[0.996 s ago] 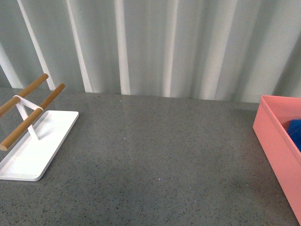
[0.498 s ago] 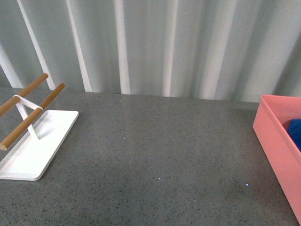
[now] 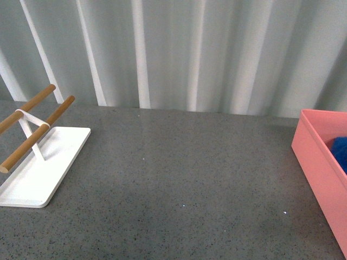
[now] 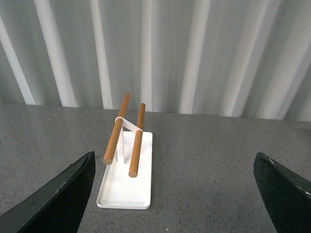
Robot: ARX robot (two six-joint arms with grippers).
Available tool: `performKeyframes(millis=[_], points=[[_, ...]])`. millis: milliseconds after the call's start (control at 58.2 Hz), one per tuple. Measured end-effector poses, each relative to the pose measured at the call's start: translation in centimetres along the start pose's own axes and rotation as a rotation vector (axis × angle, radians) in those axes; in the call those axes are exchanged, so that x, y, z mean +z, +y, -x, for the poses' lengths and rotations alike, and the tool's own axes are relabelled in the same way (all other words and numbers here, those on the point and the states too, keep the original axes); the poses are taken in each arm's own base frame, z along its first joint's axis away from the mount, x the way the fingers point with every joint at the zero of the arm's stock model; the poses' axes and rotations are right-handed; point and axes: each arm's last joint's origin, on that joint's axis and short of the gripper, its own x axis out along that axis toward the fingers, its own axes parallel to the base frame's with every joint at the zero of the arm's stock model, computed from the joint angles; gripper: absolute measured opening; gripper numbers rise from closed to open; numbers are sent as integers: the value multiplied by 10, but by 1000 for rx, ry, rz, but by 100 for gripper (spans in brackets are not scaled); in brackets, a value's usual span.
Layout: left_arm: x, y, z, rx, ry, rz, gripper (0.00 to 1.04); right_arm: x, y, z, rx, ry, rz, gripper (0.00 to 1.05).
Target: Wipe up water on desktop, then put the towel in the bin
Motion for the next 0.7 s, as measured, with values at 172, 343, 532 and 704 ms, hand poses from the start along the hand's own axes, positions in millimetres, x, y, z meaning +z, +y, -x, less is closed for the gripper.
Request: performKeyframes(millis=[172, 343, 532, 704], points=[[0, 0, 0, 0, 0, 0, 98, -1, 0, 5, 0, 9, 0, 3], [0, 0, 0, 0, 0, 0, 98, -3, 0, 13, -2, 3, -1, 3], [0, 0, 0, 0, 1, 0, 98, -3, 0, 13, -2, 6, -1, 3], [0, 0, 0, 0, 1, 0, 98, -3, 0, 13, -2, 6, -1, 23]])
